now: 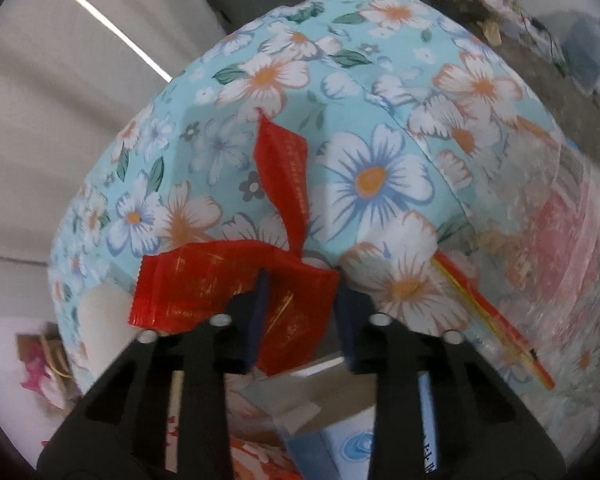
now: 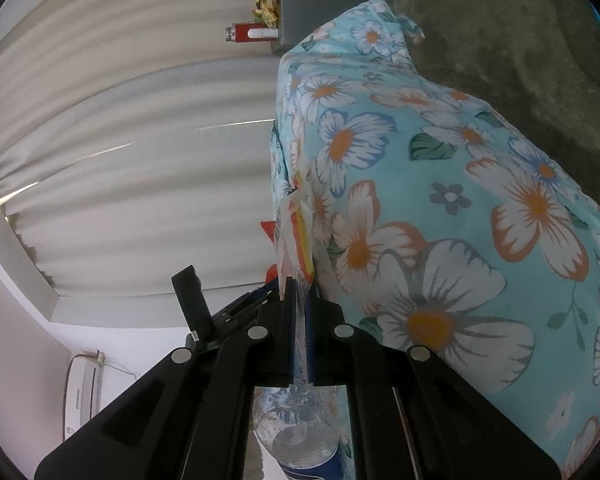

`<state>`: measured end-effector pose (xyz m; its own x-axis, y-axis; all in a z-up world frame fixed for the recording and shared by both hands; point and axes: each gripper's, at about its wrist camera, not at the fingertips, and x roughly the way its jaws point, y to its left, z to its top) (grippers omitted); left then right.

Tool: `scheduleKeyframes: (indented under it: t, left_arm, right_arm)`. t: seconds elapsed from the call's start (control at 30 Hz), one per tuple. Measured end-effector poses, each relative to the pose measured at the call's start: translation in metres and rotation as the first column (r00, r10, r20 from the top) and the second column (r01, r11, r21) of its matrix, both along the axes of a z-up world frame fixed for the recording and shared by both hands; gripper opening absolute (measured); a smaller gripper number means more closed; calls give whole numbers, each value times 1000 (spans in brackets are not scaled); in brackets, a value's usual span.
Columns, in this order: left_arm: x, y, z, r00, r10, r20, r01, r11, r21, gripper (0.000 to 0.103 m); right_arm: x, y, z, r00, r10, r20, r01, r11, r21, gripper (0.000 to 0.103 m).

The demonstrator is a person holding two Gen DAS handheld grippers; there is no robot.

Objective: Collect trash
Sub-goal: 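Carry the red packet and clear bag to the blue basket and open both grippers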

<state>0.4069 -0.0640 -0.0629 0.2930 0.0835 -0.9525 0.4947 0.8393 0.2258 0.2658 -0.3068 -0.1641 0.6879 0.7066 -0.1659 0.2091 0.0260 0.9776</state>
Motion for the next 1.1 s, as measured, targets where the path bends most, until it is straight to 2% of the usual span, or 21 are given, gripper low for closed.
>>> scheduleKeyframes:
  t: [0.17,0.4,0.5,0.7,0.83,1.1]
  left_arm:
    - [1,10,8,999,26,23,-24,998,-58,7]
    - [-13,18,39,993,50,107,-35,989,-142,5]
    - [-21,21,55,986,58,157,-30,984,-173,0]
    - [-47,15,93,955,36,293,30,975,-218,0]
    - [-69,9,125,931,25,365,83,957,-277,0]
    - [-111,-11,165,897,-4,442,186,911,-369,0]
  right_arm:
    - [-2,-1,0,1000,-9,4,9,1000,23,4]
    - [-5,-1,3,999,-43,20,42,997,71,4]
    - [-7,-2,9,998,-57,38,54,994,92,4]
    - [-11,-7,23,993,-85,79,74,989,127,4]
    - [-17,-13,29,989,-116,94,101,984,149,4]
    - [-49,-27,52,972,-190,139,169,975,146,4]
